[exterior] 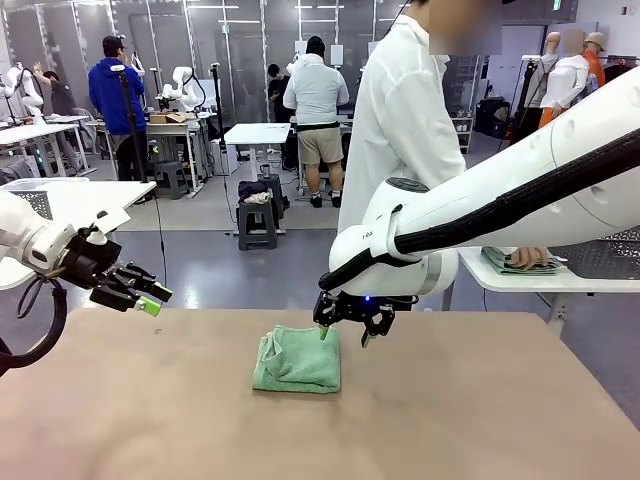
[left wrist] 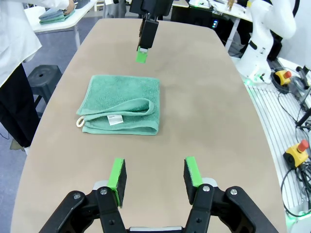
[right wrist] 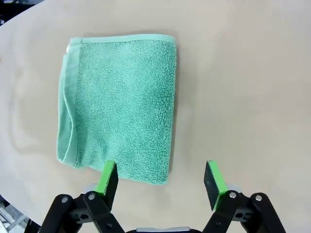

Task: Fold the towels and place them in the basket.
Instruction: When a person lays out a Towel with hook on the table, fold it in half twice, then place the folded Towel with hook on the right side of the table.

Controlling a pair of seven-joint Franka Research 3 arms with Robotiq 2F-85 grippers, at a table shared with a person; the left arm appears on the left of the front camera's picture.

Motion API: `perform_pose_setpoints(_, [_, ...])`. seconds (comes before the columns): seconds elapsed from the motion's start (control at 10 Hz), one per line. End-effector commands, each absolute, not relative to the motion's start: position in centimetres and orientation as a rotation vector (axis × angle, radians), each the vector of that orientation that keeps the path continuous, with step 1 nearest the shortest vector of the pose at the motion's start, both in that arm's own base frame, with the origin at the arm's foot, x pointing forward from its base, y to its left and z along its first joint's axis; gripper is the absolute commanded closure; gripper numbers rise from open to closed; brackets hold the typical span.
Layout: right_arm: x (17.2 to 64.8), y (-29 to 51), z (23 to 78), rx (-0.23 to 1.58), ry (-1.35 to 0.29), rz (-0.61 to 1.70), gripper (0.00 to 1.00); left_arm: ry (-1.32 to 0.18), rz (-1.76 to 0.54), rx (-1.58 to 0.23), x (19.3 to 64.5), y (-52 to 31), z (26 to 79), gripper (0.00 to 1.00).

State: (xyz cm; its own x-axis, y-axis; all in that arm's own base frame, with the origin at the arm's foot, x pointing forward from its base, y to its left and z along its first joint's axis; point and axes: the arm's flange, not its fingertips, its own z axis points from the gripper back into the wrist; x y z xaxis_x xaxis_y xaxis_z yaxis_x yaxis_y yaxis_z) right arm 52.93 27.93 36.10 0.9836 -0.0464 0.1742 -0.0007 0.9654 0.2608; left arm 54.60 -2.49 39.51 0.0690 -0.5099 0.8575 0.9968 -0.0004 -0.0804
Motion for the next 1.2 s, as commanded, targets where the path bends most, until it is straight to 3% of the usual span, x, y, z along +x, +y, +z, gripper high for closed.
perform_pose_setpoints(0.0, [52.9, 28.0, 36.1, 0.262, -0.183, -0.024, 0.11, -0.748, -1.376, -0.854, 54.5, -2.5, 39.7, 0.38])
perform_pose_setpoints(1.1, [54.6, 29.6, 34.0, 0.255, -0.205, -0.096, 0.11, -0.748, -1.376, -0.854, 54.5, -2.5, 39.7, 0.38])
